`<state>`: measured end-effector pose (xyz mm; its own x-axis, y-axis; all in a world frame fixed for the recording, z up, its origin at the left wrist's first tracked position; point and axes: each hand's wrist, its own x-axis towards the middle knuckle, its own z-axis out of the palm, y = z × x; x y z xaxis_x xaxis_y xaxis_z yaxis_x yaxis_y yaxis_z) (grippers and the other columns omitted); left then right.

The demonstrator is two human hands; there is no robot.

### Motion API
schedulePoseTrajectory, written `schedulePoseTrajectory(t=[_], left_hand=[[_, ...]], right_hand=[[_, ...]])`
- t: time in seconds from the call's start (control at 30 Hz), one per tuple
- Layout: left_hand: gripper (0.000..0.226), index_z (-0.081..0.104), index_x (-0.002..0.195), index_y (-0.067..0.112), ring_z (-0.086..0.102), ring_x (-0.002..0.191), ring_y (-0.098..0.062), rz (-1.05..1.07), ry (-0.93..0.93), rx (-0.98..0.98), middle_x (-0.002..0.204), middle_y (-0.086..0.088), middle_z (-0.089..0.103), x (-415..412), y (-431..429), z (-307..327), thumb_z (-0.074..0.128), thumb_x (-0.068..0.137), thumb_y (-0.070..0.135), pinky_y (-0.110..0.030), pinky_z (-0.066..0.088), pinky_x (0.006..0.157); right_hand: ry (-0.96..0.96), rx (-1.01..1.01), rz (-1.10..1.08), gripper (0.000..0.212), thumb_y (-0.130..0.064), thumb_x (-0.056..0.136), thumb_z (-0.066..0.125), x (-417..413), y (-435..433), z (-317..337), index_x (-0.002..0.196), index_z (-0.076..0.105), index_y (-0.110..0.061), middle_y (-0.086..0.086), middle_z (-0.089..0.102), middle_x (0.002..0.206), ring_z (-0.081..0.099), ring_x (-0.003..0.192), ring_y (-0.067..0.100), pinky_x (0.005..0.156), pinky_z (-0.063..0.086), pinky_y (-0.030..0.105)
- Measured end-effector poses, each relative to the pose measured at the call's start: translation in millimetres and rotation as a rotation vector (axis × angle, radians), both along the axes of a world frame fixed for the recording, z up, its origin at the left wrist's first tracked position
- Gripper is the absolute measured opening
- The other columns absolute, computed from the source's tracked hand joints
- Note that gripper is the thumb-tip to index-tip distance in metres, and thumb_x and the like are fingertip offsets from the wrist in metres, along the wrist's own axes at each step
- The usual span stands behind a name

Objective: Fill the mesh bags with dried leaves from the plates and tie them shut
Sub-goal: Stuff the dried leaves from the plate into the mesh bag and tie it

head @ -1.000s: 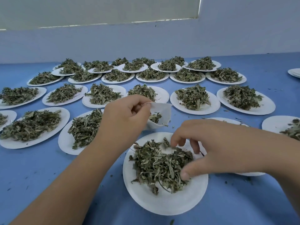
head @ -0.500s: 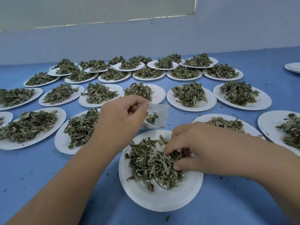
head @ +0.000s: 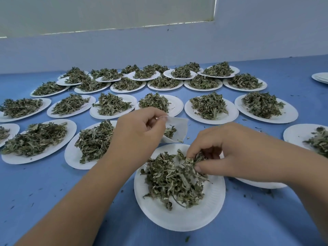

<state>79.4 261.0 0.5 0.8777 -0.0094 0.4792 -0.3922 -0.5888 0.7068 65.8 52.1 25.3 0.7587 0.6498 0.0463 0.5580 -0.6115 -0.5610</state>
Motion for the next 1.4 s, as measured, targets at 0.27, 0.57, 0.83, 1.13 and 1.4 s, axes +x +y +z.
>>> schedulePoseTrajectory(t=[0.27, 0.57, 0.83, 1.13, 1.4], left_hand=[[0.021, 0.067, 0.078, 0.033, 0.043, 0.051, -0.002, -0.005, -0.049, 0.099, 0.06, 0.003, 0.054, -1, 0, -1, 0.059, 0.091, 0.019, -0.009, 0.032, 0.049], [0.012, 0.072, 0.086, 0.02, 0.043, 0.054, -0.006, -0.021, -0.111, 0.153, 0.053, 0.0, 0.05, -3, -5, -3, 0.061, 0.09, 0.019, -0.015, 0.033, 0.053], [0.012, 0.073, 0.09, 0.019, 0.045, 0.055, 0.001, -0.033, -0.131, 0.196, 0.052, 0.002, 0.049, -5, -10, -2, 0.063, 0.09, 0.015, -0.008, 0.03, 0.055], [0.012, 0.074, 0.09, 0.017, 0.043, 0.054, 0.0, -0.062, -0.132, 0.2, 0.051, 0.002, 0.048, -9, -12, 1, 0.063, 0.09, 0.014, -0.008, 0.028, 0.053], [0.013, 0.074, 0.087, 0.02, 0.045, 0.053, 0.002, -0.057, -0.097, 0.17, 0.049, 0.009, 0.045, -11, -15, 0, 0.063, 0.089, 0.013, -0.007, 0.03, 0.054]], right_hand=[[-0.01, 0.296, -0.063, 0.018, -0.042, 0.071, 0.068, 1, -2, 9, 0.088, 0.071, -0.043, -0.011, 0.069, 0.076, 0.061, 0.066, 0.005, 0.063, 0.052, 0.025], [-0.204, 0.361, -0.245, 0.012, -0.041, 0.07, 0.067, -3, 19, -4, 0.077, 0.067, -0.05, -0.023, 0.064, 0.083, 0.057, 0.075, -0.001, 0.07, 0.043, 0.01], [-0.235, 0.26, -0.353, 0.024, -0.038, 0.073, 0.07, -3, 24, -8, 0.092, 0.056, -0.044, -0.012, 0.06, 0.069, 0.055, 0.072, -0.001, 0.069, 0.044, 0.014], [-0.411, 0.142, -0.373, 0.017, -0.028, 0.079, 0.073, 0, 32, -14, 0.095, 0.071, -0.03, -0.015, 0.051, 0.08, 0.047, 0.069, -0.004, 0.066, 0.033, 0.004], [-0.492, 0.176, -0.385, 0.006, -0.021, 0.082, 0.072, -2, 31, -18, 0.084, 0.071, -0.026, -0.008, 0.057, 0.08, 0.054, 0.072, 0.008, 0.066, 0.044, 0.025]])
